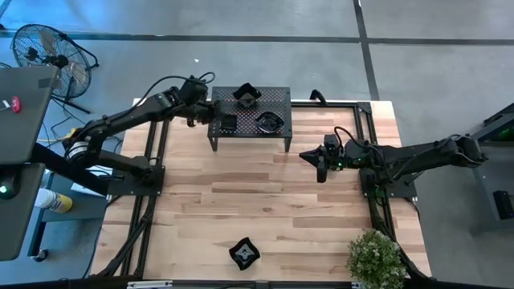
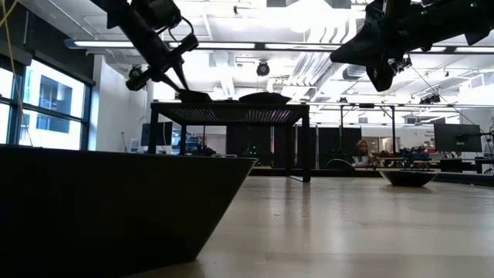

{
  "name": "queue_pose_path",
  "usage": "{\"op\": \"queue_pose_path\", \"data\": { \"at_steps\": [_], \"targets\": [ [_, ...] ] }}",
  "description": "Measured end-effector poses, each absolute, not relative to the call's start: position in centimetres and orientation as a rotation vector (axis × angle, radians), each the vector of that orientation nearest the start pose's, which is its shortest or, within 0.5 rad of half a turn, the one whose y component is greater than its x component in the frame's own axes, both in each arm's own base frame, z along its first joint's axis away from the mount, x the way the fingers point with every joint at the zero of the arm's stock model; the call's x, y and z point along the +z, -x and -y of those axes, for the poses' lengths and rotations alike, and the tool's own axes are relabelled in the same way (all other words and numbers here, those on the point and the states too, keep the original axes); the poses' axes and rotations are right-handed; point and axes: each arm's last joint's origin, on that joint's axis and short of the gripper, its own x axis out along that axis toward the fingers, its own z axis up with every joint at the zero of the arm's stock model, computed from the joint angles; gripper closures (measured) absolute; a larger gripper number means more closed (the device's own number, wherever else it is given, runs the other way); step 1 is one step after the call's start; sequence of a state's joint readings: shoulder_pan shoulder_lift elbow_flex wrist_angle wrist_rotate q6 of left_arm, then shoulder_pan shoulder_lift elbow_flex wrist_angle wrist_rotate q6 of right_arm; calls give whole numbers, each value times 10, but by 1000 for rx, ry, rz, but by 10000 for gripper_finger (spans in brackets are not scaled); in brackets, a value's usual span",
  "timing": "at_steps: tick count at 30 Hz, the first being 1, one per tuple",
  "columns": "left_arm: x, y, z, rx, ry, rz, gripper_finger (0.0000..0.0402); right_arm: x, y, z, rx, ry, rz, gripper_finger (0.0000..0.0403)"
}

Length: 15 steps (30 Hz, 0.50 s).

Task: Pick & Place Mini shaped plates
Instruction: Stack the black square plate on top of the black square plate on the shelf, then stack the black leaf shaped plate on top of the black leaf shaped plate on the shelf

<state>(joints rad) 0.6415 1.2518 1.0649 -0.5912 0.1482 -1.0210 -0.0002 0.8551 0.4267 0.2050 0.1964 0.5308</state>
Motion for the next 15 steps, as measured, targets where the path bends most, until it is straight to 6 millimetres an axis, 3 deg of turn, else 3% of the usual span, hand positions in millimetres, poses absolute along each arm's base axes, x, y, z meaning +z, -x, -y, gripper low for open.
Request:
{"op": "queue_pose_path", "data": {
  "at_steps": [8,12,15],
  "targets": [
    [307,-204,-147,792,1189,-448,315,234,-188,6,-245,-501,-167,397],
    [320,-196,-136,802,1050,-466,320,234,-188,5,-236,-508,-177,401],
    [323,-195,-120,803,956,-466,345,231,-188,5,-251,-552,-204,400]
  ]
}}
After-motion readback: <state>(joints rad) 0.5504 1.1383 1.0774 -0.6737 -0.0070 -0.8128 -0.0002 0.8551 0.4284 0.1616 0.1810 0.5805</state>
